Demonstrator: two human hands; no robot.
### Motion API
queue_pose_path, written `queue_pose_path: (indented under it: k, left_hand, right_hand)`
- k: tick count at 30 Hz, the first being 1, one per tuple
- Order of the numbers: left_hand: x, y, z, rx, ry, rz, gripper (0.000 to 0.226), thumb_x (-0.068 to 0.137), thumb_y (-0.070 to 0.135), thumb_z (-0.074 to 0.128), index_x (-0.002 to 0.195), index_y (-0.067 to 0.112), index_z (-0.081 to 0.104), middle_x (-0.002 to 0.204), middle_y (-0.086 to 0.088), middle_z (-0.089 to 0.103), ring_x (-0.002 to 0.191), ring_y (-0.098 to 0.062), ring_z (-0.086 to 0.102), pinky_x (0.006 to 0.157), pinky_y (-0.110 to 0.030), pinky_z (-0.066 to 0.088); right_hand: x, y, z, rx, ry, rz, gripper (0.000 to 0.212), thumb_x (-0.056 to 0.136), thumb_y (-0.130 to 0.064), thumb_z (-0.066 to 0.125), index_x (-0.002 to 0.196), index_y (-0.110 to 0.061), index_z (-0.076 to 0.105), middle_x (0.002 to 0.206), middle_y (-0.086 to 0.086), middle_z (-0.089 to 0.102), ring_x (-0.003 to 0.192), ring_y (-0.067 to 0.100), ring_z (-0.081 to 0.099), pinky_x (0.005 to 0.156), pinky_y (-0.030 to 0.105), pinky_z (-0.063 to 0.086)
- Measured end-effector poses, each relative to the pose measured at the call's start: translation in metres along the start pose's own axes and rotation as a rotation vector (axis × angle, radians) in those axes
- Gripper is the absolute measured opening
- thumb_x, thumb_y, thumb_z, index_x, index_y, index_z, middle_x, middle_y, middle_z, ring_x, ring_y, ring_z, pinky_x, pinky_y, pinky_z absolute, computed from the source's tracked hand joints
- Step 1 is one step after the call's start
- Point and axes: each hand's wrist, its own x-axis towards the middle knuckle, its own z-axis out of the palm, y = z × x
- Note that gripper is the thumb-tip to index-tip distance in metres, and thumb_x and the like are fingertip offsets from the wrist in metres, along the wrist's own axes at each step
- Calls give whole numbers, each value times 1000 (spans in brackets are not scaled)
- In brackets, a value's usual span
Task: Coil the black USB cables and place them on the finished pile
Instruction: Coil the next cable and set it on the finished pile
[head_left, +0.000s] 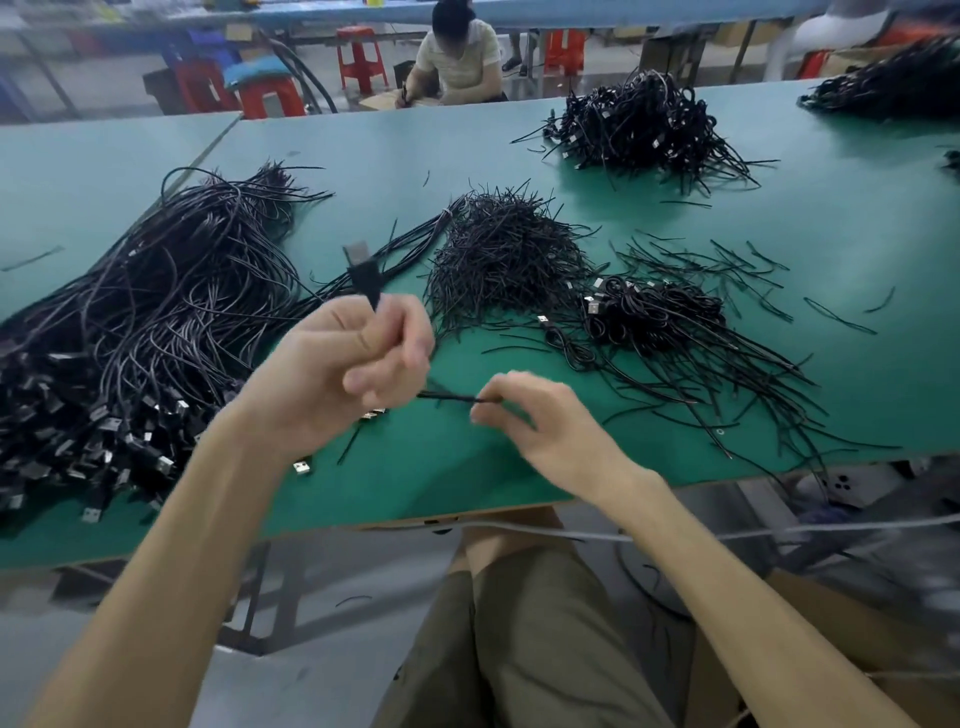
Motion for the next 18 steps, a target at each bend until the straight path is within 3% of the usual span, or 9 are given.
queue_pose_path:
  k: [2,4,6,8,9,11,13,15,18]
  left_hand:
    - [-5,3,0,336,-109,-191,32,104,35,54,89,14,73,56,4,52,47,-13,42,48,-23,32]
    - [-2,-6,4,698,-189,-415,32,108,25,47,97,9,73,70,-1,68,58,-22,58,59,-27,47]
    - [7,-21,6,1042,-97,-562,28,109,21,46,106,12,73,91,1,75,83,-20,69,82,-32,53]
    - [12,-39,6,1254,94,-528,23,108,18,48,113,10,68,108,-2,72,103,-22,65,96,-33,49]
    - [14,-42,6,1258,185,-472,21,108,15,48,114,8,66,114,-1,70,108,-20,64,97,-25,47]
    - [14,-43,10,1129,281,-341,22,108,12,47,117,18,67,126,14,65,113,8,59,93,-2,37]
    - [13,-47,6,1004,282,-272,21,108,19,46,112,29,64,121,25,59,104,27,50,93,-3,35]
    - [11,-53,6,790,272,-216,21,108,26,41,113,26,62,119,27,60,110,19,52,100,-17,40]
    - [12,-60,10,305,333,-108,49,107,33,33,149,12,46,151,9,51,142,-8,45,115,-23,36]
  right_hand:
    - [6,8,-14,-214,179,-49,28,95,-38,65,85,-12,69,81,-3,67,84,19,57,86,34,40]
    - [10,6,-22,-301,276,-60,33,91,-45,67,78,-15,68,75,-6,66,83,18,57,88,32,38]
    - [12,-3,-21,-248,271,-28,32,90,-45,71,76,-15,68,69,-4,64,79,19,55,85,29,39]
    - [13,-13,-15,-132,208,-3,26,93,-37,71,79,-15,68,68,-1,64,76,23,54,80,32,42]
    - [13,-18,-13,-71,197,-9,23,95,-31,70,80,-14,68,68,1,64,73,25,54,78,35,43]
    - [12,-25,-11,111,229,-14,20,98,-26,65,80,-19,69,68,3,66,64,27,54,67,40,45]
    - [9,-31,-13,328,275,14,26,103,-27,58,80,-23,69,59,1,62,52,26,53,55,43,46]
    - [7,-33,-13,474,287,37,34,106,-28,52,79,-13,67,49,5,55,43,25,51,51,43,46]
    - [7,-38,-8,540,238,22,40,106,-34,50,74,-12,60,45,8,51,40,22,48,52,35,45]
